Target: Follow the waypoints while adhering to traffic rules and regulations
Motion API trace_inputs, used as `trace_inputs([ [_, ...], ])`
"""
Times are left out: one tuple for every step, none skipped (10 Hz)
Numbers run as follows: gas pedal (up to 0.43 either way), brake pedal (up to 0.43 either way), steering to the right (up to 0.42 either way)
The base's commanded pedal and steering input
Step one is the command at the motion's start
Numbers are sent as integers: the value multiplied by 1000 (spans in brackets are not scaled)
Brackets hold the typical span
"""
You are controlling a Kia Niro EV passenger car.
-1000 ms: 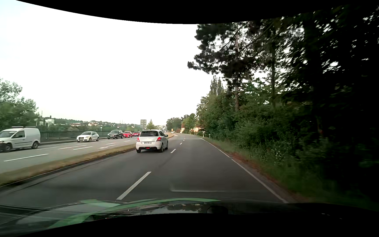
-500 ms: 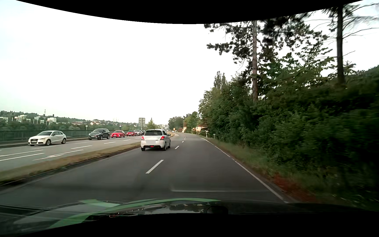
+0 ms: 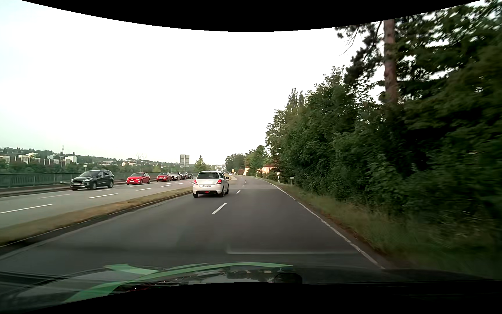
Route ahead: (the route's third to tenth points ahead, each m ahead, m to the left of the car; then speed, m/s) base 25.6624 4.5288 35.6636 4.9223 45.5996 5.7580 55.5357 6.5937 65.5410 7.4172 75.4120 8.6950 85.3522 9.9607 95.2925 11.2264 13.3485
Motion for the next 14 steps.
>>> trace_inputs([
  [209,0,-11],
  [209,0,-11],
  [197,0,-11],
  [189,0,-11],
  [189,0,-11],
  [189,0,-10],
  [177,0,-10],
  [177,0,-10],
  [177,0,-10],
  [177,0,-9],
  [177,0,-9],
  [177,0,-9],
  [169,0,-9],
  [169,0,-9],
])
